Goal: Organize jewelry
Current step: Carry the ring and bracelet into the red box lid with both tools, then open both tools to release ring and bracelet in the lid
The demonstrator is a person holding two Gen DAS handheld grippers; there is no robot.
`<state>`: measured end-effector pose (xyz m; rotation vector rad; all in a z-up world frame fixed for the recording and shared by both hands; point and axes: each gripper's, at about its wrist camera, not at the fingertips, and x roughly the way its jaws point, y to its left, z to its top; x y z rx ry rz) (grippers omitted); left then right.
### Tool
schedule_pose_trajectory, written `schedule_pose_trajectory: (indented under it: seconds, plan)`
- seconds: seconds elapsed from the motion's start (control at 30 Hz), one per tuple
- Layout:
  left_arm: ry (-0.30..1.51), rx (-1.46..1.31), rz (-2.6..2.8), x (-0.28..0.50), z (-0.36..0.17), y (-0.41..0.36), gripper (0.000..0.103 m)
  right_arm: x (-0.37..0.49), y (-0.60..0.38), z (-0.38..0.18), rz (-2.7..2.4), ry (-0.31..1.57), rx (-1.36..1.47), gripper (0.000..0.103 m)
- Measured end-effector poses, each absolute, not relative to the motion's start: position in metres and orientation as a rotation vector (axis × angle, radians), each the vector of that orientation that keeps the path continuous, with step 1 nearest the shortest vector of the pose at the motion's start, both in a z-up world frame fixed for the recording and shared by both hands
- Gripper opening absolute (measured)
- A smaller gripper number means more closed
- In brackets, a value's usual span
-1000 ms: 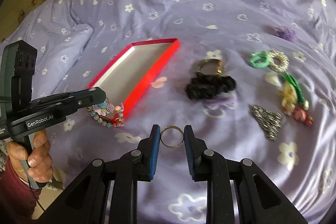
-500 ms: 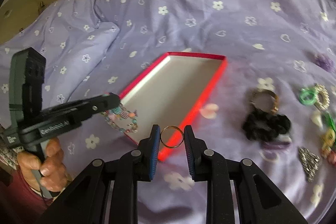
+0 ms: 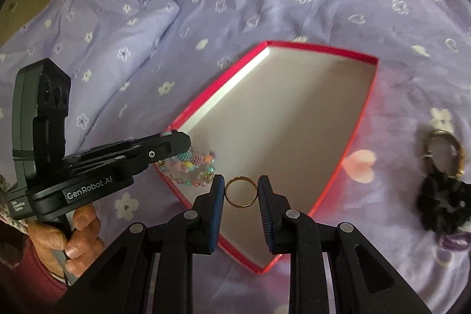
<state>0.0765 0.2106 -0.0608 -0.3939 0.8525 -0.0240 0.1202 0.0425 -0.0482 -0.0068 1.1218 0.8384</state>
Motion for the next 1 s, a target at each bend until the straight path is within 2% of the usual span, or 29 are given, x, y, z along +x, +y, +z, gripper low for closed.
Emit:
schedule_pose_trajectory:
  seconds: [0.23,0.7,0.77,0.83,0.9,1.0]
  plan:
    - [0.897,-0.373,0.011,0.081,-0.08,0.219,0.013,0.127,0.059,-0.07,0.852,1.182,-0.079,0.023]
    - [0.948,-0.269,0.066,0.085,-0.087,0.215,0.017,0.124,0.066,-0.074,0.876,1.198,-0.165,0.024]
    - [0.955,-0.268,0.072,0.085,-0.087,0.216,0.019,0.125,0.066,-0.074,0.875,1.201,-0.162,0.025]
    - [0.964,-0.267,0.085,0.088,-0.087,0.217,0.032,0.125,0.068,-0.074,0.876,1.202,-0.158,0.025]
    - [0.973,-0.266,0.102,0.088,-0.089,0.218,0.039,0.125,0.068,-0.073,0.88,1.201,-0.156,0.028]
    - [0.977,-0.267,0.107,0.087,-0.09,0.218,0.04,0.123,0.068,-0.073,0.885,1.193,-0.161,0.029]
